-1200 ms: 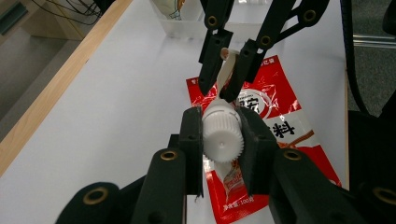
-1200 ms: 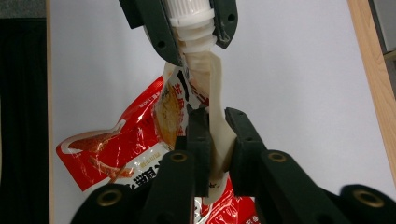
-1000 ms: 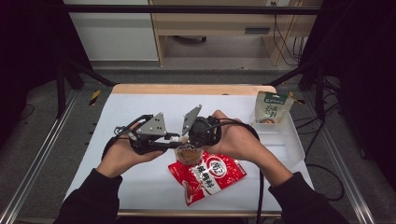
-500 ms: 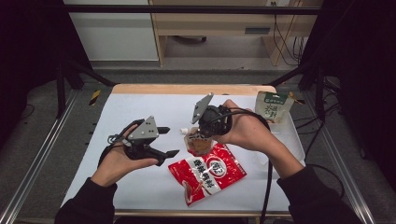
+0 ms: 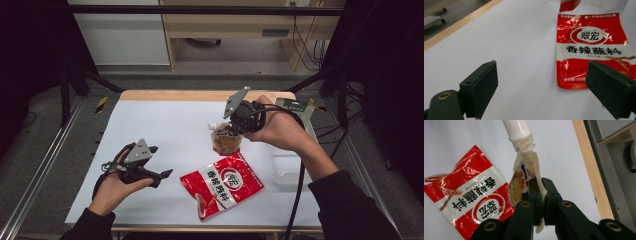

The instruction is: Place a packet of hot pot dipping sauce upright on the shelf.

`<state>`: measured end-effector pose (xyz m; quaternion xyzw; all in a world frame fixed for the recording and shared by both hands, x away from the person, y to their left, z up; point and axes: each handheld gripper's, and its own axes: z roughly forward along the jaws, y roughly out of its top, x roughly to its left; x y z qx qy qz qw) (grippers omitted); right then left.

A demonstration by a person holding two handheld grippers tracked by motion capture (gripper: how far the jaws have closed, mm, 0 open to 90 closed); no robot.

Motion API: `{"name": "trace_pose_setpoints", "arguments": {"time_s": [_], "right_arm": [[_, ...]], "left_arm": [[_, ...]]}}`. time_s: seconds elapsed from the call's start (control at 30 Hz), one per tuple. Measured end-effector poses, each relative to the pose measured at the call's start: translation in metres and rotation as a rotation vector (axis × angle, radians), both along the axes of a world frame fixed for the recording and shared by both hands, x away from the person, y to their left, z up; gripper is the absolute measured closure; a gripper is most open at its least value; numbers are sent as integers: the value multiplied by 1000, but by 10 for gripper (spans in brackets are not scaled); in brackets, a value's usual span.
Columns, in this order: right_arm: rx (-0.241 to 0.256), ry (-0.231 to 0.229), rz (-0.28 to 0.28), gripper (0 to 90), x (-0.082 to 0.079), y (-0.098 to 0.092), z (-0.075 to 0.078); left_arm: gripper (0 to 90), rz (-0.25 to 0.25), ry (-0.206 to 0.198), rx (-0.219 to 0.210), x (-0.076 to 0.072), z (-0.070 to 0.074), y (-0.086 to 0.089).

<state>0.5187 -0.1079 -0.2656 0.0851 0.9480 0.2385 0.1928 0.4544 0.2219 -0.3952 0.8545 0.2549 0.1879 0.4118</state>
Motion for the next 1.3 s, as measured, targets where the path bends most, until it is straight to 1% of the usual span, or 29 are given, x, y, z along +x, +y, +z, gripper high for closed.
{"name": "trace_pose_setpoints", "arguments": {"time_s": [0.03,0.1,0.2,0.37,0.43,0.67,0.83,0.97,1.1,1.3], "right_arm": [[3,-2,-4,874,2,-3,1],[1,-7,-11,874,5,-7,2],[11,-12,-27,874,9,-14,3],[31,-29,-42,874,13,-27,5],[38,-30,-51,874,14,-33,6],[37,-44,-70,874,19,-48,10],[43,-56,-87,874,22,-58,14],[47,-66,-111,874,24,-69,17],[60,-76,-138,874,26,-83,22],[65,-89,-174,874,30,-103,25]], "left_arm": [[103,16,-2,7,0,-4,3],[103,51,-21,16,-3,-12,9],[102,87,-21,17,-4,-20,18],[102,143,-17,-17,-5,-27,32],[101,158,-10,-23,-6,-30,36],[97,181,21,-30,-5,-42,43],[96,189,32,-20,-3,-48,43],[93,198,31,-18,-3,-49,44],[92,199,31,-26,-3,-49,44],[92,198,31,-24,-3,-50,44]]}}
